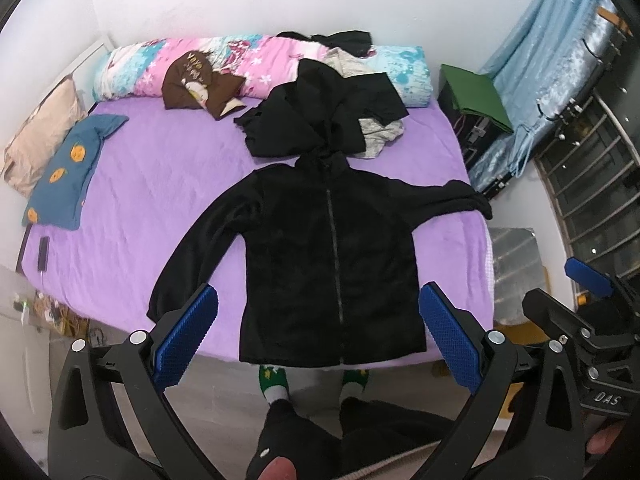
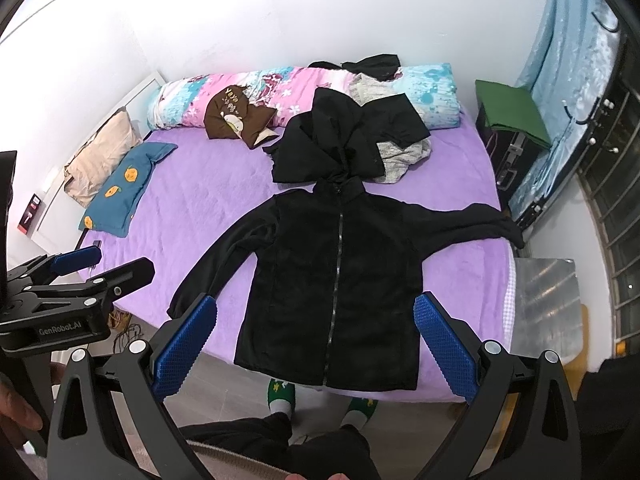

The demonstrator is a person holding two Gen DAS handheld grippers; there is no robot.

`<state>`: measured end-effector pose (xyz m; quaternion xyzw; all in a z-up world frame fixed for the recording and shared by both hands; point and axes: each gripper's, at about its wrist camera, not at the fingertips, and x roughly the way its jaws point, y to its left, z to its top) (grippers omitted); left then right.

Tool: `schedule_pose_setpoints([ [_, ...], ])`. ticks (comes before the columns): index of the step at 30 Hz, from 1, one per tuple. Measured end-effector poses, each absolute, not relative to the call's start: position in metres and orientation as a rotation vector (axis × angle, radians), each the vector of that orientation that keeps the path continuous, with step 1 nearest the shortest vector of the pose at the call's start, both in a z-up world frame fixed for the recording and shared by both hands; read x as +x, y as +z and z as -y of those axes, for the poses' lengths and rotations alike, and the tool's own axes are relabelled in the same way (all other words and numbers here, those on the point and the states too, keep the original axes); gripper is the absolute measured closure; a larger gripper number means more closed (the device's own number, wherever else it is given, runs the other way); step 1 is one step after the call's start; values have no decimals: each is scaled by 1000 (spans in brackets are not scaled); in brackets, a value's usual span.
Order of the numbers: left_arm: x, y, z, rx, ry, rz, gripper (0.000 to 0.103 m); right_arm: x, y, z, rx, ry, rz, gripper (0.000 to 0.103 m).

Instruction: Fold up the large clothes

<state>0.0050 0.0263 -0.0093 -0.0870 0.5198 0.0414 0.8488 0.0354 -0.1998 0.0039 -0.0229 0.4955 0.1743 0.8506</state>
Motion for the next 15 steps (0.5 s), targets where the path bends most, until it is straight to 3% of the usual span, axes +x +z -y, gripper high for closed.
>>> schedule_pose_setpoints([
  [10,5,-31,-38,-315,214,-1119,6,58,3,174,-154,517,-1017,6],
  [15,0,-60,-80,-453,340,-1134,6,73,-6,141,-236,614,-1017,6],
])
